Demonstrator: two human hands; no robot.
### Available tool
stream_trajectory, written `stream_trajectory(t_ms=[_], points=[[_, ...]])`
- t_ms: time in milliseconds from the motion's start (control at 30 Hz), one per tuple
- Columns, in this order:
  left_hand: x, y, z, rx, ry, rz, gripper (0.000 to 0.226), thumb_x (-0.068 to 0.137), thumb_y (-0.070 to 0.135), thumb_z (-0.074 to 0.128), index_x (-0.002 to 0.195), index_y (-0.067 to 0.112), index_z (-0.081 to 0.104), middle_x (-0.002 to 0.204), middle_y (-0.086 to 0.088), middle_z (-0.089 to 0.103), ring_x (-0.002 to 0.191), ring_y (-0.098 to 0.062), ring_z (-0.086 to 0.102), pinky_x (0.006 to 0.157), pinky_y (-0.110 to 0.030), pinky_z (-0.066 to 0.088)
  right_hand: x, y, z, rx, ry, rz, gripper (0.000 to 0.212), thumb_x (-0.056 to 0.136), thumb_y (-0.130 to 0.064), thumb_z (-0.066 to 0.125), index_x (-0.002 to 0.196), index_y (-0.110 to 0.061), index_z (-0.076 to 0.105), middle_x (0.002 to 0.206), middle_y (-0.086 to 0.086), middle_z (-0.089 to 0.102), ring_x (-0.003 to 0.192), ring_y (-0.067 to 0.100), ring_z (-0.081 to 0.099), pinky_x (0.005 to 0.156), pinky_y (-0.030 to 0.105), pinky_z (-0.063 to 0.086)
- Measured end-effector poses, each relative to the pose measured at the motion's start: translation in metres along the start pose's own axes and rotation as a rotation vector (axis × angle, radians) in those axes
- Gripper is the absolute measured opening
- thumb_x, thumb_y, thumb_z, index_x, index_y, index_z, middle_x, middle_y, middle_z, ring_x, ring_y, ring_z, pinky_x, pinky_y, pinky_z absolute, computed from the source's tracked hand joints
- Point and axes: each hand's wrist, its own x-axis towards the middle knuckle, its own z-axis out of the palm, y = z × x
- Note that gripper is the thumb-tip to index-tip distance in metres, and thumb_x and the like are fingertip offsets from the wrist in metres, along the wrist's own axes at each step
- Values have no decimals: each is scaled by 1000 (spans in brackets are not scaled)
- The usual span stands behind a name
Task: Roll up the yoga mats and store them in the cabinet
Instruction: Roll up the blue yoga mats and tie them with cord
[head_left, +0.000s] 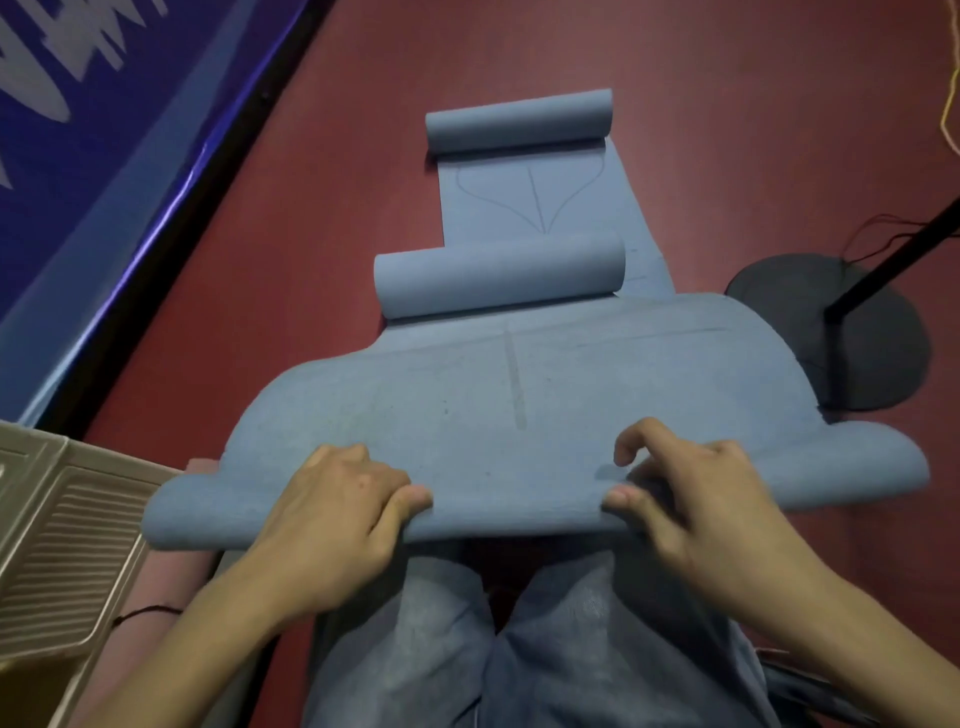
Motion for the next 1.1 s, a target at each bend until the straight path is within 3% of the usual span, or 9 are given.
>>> stream_trajectory(t_ms=[100, 200, 267, 333, 533, 667, 733, 900, 1100], points=[[-16, 15, 17, 40, -14, -73, 36, 94, 47, 42, 69, 29, 59, 61, 9, 58, 63, -20, 55, 68, -34, 35, -14, 5, 15, -108, 26, -3, 17, 87, -50, 54, 89, -35, 46, 61, -22, 43, 66, 9, 54, 71, 32, 30], [-13, 22, 20, -25, -1, -253, 31, 89, 57, 43, 101, 32, 56, 66, 6, 60, 68, -24, 60, 68, -35, 37, -6, 6, 22, -209, 126, -41, 19, 85, -47, 57, 80, -30, 50, 60, -27, 25, 64, 12, 52, 70, 35, 32], [-4, 18, 18, -67, -18, -292, 33, 86, 62, 41, 104, 36, 49, 64, 5, 59, 68, -25, 61, 68, -35, 36, 2, 5, 21, -258, 158, -57, 23, 86, -46, 59, 75, -27, 50, 57, -22, 34, 63, 15, 53, 70, 37, 35], [1, 18, 18, -11, -26, -259, 29, 85, 63, 43, 86, 34, 46, 55, 5, 51, 60, -24, 58, 64, -36, 37, 4, 5, 23, -330, 166, -82, 25, 89, -45, 56, 73, -27, 49, 61, -11, 50, 65, 20, 54, 68, 39, 38], [6, 20, 18, 11, 29, -370, 36, 76, 64, 55, 64, 32, 43, 51, 16, 34, 60, -14, 40, 66, -36, 34, -12, 2, 27, -404, 199, -113, 25, 89, -47, 63, 79, -24, 60, 89, -5, 60, 88, 29, 58, 84, 44, 38], [3, 25, 24, 31, 75, -342, 31, 81, 61, 51, 69, 33, 47, 71, 16, 42, 76, -15, 40, 70, -37, 29, -11, -1, 25, -511, 199, -92, 41, 66, -61, 76, 77, -24, 64, 101, 2, 60, 102, 35, 52, 82, 44, 30], [-2, 28, 27, 51, 117, -302, 28, 85, 56, 50, 72, 31, 52, 81, 13, 45, 79, -18, 40, 69, -38, 27, -7, -3, 26, -544, 183, -131, 41, 67, -61, 73, 76, -22, 61, 97, 1, 58, 98, 35, 52, 78, 43, 30], [-10, 41, 27, 187, 287, -157, 33, 97, 42, 51, 72, 22, 59, 79, 7, 57, 79, -27, 50, 70, -41, 33, -5, -3, 27, -598, 214, -209, 37, 79, -55, 58, 72, -19, 60, 84, -3, 60, 83, 33, 54, 70, 42, 30], [-24, 44, 29, 269, 240, -125, 58, 77, 74, 68, 91, 18, 73, 102, 5, 70, 102, -33, 62, 88, -47, 36, -5, 1, 30, -569, 277, -194, 35, 87, -51, 55, 75, -20, 65, 86, -7, 64, 86, 31, 54, 74, 42, 31]])
